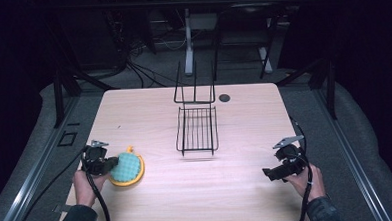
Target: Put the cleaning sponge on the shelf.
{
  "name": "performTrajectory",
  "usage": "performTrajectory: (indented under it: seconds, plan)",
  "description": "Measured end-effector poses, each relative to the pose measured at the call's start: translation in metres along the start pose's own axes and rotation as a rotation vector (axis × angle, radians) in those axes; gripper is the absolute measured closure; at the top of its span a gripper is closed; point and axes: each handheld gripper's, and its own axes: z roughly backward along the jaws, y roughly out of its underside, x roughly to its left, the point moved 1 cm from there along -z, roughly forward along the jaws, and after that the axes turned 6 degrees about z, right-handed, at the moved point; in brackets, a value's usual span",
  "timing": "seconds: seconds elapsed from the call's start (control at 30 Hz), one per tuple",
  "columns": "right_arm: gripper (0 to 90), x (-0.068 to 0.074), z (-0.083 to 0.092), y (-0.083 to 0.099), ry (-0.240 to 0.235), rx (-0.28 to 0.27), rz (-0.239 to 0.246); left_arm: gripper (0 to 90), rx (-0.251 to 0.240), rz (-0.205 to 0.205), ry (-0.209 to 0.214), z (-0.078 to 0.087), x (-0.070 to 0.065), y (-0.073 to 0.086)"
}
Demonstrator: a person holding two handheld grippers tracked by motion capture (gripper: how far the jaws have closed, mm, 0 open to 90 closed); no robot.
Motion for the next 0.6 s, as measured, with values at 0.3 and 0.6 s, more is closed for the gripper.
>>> performTrajectory:
  seconds: [0.3, 0.6]
  plan:
    - [1.8, -0.002, 0.002, 0.0, 0.004, 0.0, -0.005, 87.5, -0.037, -0.032, 0.016, 0.014, -0.007, -0.006]
    - [2.2, -0.002, 0.002, 0.001, 0.008, 0.002, -0.003, 87.7, -0.074, -0.044, 0.027, 0.027, -0.012, -0.011]
